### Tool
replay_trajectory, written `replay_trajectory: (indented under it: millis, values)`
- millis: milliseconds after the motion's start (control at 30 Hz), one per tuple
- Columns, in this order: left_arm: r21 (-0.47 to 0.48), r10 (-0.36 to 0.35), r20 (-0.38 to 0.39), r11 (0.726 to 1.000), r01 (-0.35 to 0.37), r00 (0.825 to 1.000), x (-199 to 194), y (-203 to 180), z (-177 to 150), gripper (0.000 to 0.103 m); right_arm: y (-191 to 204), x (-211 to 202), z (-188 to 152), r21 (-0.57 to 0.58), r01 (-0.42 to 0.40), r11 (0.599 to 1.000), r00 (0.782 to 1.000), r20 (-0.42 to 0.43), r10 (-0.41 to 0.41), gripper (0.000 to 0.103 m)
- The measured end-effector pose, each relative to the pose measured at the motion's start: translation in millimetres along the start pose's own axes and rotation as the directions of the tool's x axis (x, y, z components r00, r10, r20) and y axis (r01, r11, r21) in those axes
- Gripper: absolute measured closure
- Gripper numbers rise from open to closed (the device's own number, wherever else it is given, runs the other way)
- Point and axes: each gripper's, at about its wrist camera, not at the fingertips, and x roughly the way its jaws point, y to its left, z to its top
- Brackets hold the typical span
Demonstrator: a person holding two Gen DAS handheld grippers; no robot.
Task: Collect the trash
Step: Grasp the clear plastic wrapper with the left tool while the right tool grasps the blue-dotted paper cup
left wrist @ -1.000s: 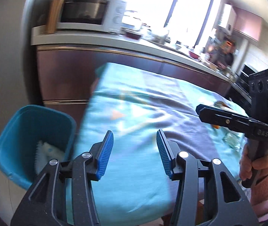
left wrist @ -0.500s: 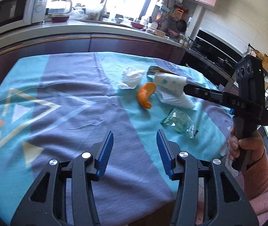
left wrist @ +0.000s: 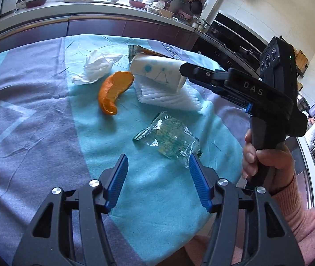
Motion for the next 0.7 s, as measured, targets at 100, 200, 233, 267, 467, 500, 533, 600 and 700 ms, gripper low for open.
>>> replay_trajectory:
  millis: [100, 200, 233, 267, 467, 500, 533, 600, 700]
  values:
    - [0.005, 0.018, -0.015, 1.000, -0.018, 1.000, 9.4, -5.6, 2.6, 0.044, -6.3, -5.6, 2.0, 0.021, 0.025, 0.999, 0.999, 0.033, -0.026, 0.046]
    - [0.010, 0.024, -0.023, 1.000, -0.024, 0.999, 15.3, -9.9, 3.8, 0.041, -11.9, -2.3, 5.2, 0.030, 0.021, 0.999, 0.999, 0.025, -0.021, 0.040]
    - [0.017, 0.034, -0.023, 0.999, -0.033, 0.999, 17.5, -12.0, 4.6, 0.041, -13.6, 1.2, 6.4, 0.030, 0.024, 0.999, 1.000, 0.017, -0.024, 0.038]
    - [0.021, 0.041, -0.024, 0.999, -0.040, 0.999, 18.9, -13.9, 5.6, 0.041, -16.1, 5.9, 7.3, 0.034, 0.027, 0.999, 1.000, 0.003, -0.027, 0.036]
    - [0.036, 0.088, -0.023, 0.996, -0.088, 0.996, 24.2, -19.1, 9.9, 0.051, -26.4, 19.3, 8.7, 0.072, -0.014, 0.997, 0.999, -0.034, 0.017, 0.041]
    - [0.037, 0.095, -0.022, 0.995, -0.094, 0.995, 24.3, -19.2, 9.9, 0.057, -26.7, 19.3, 8.5, 0.074, -0.021, 0.997, 0.999, -0.037, 0.023, 0.045]
    - [0.037, 0.095, -0.022, 0.995, -0.094, 0.995, 24.1, -18.8, 9.8, 0.058, -27.0, 19.4, 7.9, 0.075, -0.023, 0.997, 0.999, -0.043, 0.027, 0.049]
    - [0.028, 0.082, -0.023, 0.996, -0.081, 0.996, 22.7, -17.6, 9.7, 0.070, -26.5, 17.6, 7.0, 0.072, -0.027, 0.997, 0.999, -0.044, 0.030, 0.049]
    - [0.032, 0.075, -0.019, 0.997, -0.074, 0.997, 19.3, -17.1, 9.5, 0.079, -25.7, 13.7, 5.6, 0.075, -0.039, 0.996, 0.998, -0.041, 0.042, 0.050]
